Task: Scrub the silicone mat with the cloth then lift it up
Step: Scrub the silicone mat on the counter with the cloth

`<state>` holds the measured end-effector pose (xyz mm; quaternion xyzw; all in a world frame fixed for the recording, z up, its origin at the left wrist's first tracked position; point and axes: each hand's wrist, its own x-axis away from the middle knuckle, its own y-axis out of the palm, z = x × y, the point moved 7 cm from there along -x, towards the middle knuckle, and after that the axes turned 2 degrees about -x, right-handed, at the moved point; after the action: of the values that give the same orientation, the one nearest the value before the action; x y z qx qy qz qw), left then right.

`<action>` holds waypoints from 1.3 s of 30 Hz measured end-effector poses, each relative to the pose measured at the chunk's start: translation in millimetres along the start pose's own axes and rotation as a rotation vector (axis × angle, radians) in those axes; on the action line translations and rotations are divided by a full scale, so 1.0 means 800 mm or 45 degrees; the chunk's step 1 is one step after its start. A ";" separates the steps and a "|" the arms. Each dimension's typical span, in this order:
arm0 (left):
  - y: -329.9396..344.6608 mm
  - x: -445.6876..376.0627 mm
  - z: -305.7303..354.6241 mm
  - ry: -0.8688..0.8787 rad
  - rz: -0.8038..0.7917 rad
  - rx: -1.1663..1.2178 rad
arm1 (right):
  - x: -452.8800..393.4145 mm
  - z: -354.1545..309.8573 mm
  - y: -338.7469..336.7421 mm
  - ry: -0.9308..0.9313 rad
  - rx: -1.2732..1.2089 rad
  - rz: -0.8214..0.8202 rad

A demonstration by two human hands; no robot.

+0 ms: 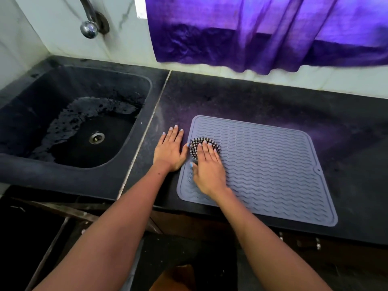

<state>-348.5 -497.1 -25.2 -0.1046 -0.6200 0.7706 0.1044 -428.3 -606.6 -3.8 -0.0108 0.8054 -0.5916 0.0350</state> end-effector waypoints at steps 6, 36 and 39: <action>-0.001 -0.001 0.000 -0.006 0.046 0.020 | -0.029 0.025 -0.021 0.040 -0.507 -0.060; -0.004 0.000 -0.002 -0.018 0.094 0.068 | -0.105 0.118 -0.091 0.750 -0.963 0.368; -0.004 0.001 -0.002 -0.016 0.094 0.060 | -0.097 0.101 -0.077 0.469 -0.519 0.295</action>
<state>-348.9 -495.0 -22.6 -0.1201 -0.5979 0.7890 0.0746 -346.3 -697.5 34.1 0.1819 0.8962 -0.4019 -0.0475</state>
